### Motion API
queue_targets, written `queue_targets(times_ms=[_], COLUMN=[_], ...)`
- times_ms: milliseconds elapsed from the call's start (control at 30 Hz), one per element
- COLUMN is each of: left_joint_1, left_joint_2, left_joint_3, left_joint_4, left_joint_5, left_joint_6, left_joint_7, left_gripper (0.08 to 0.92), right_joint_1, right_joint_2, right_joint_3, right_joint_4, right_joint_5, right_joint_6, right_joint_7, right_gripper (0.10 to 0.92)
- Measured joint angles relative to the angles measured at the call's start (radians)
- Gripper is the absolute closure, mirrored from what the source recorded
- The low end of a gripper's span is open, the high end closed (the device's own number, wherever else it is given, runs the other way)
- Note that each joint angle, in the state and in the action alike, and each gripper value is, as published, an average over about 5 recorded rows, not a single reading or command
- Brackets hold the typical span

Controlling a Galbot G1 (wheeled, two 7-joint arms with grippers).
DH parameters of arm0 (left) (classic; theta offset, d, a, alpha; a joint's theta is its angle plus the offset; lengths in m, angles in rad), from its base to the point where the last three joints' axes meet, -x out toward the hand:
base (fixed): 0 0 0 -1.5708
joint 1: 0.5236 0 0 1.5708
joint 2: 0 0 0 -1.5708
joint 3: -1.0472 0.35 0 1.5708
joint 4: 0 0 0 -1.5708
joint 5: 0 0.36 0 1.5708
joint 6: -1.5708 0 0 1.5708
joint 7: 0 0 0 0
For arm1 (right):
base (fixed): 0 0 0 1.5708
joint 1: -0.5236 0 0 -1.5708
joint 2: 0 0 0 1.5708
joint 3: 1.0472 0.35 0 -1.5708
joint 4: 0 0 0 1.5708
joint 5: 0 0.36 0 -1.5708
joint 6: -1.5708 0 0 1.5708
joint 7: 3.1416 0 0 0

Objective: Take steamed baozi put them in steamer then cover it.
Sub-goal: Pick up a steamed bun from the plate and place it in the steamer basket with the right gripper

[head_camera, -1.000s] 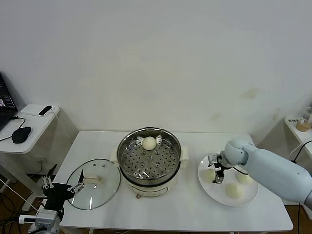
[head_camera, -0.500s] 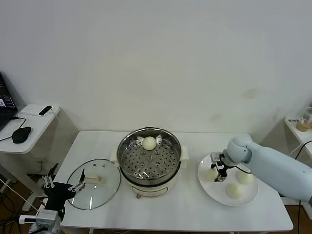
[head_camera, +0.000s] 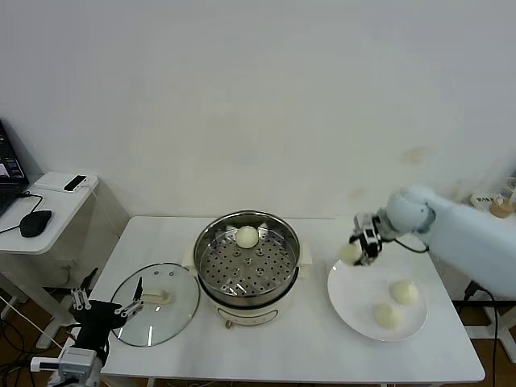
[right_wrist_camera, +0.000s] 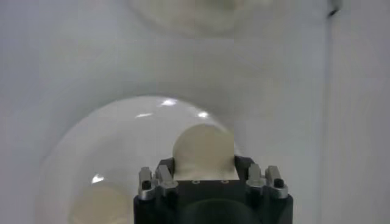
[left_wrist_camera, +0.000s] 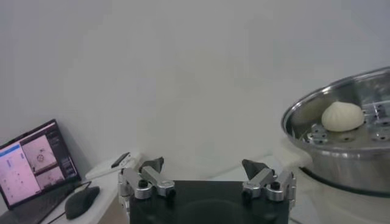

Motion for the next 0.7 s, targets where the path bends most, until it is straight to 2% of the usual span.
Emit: queue_targets(times_ms=[333,700], left_joint_1=[0.004,0.005], left_joint_2=[-0.006,-0.008], left_joint_3=[0.009,-0.007], left_joint_4=[-0.013,-0.001], left_joint_5=[0.014,0.017], left_joint_6=[0.001,0.001], left_joint_7=[0.0,-0.001], left_gripper=[0.177,0.177], right_joint_1=[0.229,0.275], right_joint_2=[0.128,0.373], right_joint_3=[-0.109,-0.169], right_joint_4=[0.037,-0.025], right_joint_5=[0.165,0.325], right_joint_6=[-0.082,-0.171], right_joint_7=[0.042,0.117], right_gripper=[0.394,0.389])
